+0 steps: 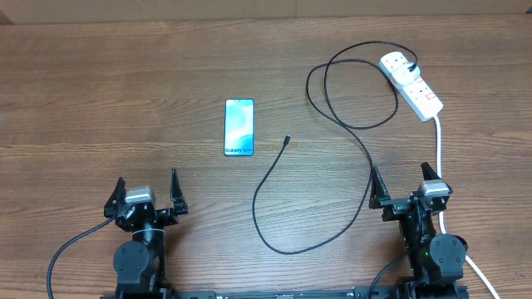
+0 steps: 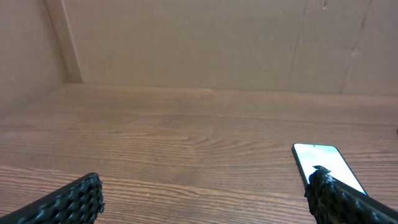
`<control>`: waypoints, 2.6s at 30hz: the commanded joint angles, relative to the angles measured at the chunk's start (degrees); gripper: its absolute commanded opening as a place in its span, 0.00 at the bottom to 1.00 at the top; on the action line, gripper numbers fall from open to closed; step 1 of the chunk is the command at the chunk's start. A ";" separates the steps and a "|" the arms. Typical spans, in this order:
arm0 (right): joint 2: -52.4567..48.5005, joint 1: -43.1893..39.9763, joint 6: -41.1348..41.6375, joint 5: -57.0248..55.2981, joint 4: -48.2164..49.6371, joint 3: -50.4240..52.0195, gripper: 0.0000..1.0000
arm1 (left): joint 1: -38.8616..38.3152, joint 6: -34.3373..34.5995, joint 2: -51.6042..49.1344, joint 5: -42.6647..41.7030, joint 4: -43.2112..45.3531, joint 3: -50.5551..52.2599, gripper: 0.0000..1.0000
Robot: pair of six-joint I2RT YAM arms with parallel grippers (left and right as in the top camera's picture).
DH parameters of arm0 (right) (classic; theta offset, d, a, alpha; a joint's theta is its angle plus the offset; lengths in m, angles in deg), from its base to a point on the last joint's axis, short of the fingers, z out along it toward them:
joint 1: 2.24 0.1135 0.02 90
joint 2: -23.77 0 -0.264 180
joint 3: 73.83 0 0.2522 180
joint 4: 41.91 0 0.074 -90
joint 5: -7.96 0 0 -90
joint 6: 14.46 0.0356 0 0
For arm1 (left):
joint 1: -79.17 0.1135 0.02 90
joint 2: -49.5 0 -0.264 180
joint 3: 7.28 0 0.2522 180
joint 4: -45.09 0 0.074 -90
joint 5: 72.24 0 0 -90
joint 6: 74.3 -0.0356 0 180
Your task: Plug charger to phone and switch on socket
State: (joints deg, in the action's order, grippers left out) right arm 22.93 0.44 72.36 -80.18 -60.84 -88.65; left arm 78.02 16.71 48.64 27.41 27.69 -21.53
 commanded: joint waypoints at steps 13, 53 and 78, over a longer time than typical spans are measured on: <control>0.61 0.37 0.11 -0.74 0.35 0.59 1.00 | -0.48 -1.25 0.59 -0.24 0.02 0.20 1.00; 0.61 0.37 0.13 -0.74 0.35 0.59 1.00 | -0.48 8.96 0.59 -25.16 25.57 0.20 1.00; 0.61 0.37 0.13 -0.74 0.35 0.59 1.00 | -0.50 6.91 -51.15 -34.84 -33.40 -71.93 1.00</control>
State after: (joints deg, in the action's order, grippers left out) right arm 23.12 0.50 72.36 -80.18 -60.82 -88.65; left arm 78.02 24.10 2.61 -0.93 -2.56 -87.67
